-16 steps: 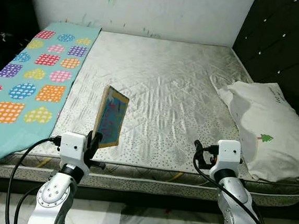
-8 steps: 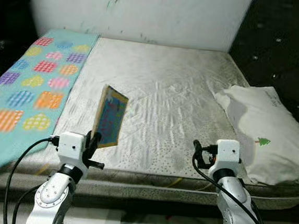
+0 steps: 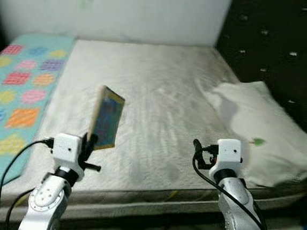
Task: Clean up the room
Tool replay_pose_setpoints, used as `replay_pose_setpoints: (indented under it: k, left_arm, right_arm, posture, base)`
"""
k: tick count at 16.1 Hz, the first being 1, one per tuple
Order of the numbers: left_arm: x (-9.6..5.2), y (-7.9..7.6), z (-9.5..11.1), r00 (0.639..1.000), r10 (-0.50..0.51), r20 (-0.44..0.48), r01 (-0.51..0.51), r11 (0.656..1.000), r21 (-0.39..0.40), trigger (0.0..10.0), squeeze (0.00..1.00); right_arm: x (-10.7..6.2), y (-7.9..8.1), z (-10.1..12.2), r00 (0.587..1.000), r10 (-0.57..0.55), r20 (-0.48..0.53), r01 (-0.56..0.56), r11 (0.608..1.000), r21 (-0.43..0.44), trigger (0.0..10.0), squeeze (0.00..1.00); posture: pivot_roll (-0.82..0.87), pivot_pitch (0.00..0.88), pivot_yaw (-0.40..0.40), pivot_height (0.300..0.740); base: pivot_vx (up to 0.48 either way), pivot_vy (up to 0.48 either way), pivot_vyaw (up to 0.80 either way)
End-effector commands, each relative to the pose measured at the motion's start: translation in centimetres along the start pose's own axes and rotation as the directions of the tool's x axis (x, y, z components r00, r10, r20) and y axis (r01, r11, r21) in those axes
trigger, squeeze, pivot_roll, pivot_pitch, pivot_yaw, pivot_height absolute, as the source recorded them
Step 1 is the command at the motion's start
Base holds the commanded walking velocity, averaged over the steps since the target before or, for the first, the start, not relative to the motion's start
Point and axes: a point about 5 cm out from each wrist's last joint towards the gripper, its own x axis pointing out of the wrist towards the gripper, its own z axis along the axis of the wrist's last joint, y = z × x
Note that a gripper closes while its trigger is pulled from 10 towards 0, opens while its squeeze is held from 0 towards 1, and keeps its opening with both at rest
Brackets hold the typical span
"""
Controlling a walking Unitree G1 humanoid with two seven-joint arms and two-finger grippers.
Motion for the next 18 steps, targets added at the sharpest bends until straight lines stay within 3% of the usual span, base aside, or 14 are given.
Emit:
replay_pose_setpoints:
  k: [1,12,18]
  left_arm:
    - [0.44,-1.06,0.92,0.998,-0.036,0.048,0.037,0.999,-0.006,10.0,0.0]
    - [0.69,-1.02,0.98,0.999,-0.016,0.047,0.016,1.0,0.004,10.0,0.0]
    - [0.84,-1.07,1.02,0.999,-0.016,0.05,0.016,1.0,0.002,10.0,0.0]
  right_arm:
    - [-0.23,-1.07,0.05,0.999,-0.033,-0.002,0.032,0.999,-0.013,10.0,0.0]
    - [-0.09,-0.89,0.24,1.0,-0.02,-0.001,0.02,0.999,-0.044,10.0,0.0]
    - [0.03,-0.83,0.39,1.0,-0.014,0.006,0.014,0.999,-0.052,10.0,0.0]
  posture:
    - [-0.09,0.0,-0.016,0.74]
    - [-0.09,0.0,-0.02,0.74]
    - [-0.09,0.0,-0.021,0.74]
  base:
    - [0.368,0.0,0.0]
    - [0.03,0.0,0.0]
    - [0.0,-0.28,0.09]
